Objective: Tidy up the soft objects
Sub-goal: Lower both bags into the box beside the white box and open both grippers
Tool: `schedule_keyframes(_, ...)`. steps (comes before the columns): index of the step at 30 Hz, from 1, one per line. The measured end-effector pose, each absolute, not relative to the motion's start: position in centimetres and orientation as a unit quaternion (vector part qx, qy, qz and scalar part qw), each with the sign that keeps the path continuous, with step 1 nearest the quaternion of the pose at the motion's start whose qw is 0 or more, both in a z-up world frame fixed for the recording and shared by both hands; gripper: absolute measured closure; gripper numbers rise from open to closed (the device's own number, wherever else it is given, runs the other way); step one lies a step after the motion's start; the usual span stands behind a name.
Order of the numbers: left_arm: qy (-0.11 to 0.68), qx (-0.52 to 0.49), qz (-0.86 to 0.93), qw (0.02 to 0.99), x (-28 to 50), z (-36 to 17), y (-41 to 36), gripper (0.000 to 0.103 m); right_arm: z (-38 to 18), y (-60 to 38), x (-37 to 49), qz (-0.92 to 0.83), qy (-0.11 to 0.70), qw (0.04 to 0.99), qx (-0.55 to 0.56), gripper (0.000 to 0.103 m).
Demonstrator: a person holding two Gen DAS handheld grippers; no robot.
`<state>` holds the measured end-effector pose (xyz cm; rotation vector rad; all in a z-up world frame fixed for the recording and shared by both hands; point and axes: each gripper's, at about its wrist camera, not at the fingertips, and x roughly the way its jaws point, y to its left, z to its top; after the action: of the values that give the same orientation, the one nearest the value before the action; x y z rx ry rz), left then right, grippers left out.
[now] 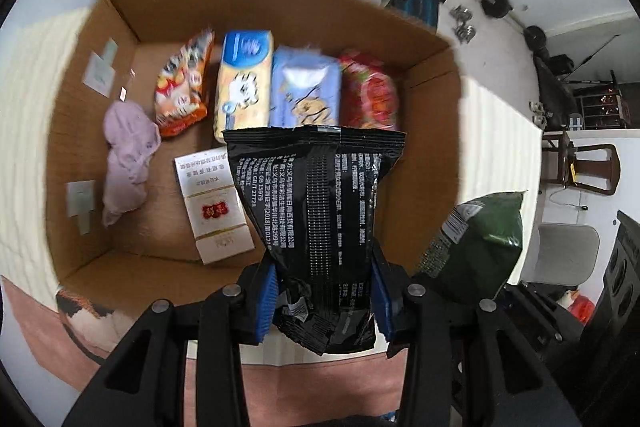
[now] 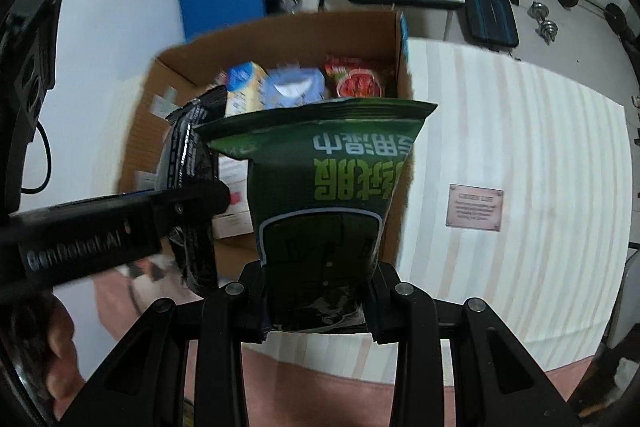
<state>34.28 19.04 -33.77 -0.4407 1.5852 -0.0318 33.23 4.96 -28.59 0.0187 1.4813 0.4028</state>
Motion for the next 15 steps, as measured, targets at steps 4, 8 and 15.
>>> schedule_keyframes(4,0.728,-0.205,-0.022,0.653,35.0,-36.6,19.2,0.066,-32.6,4.7,34.7,0.169,0.691,0.703,0.003,0.066)
schedule_keyframes(8,0.737,-0.213,-0.030,0.641,35.4,-38.2,19.3,0.066,-34.3,5.0,35.0,0.161,0.703,0.692,-0.007,0.066)
schedule_keyframes(15,0.757,-0.221,-0.033,0.614,35.9,-38.9,19.3,0.062,-35.0,5.9,35.7,0.156,0.716,0.680,-0.034,0.065)
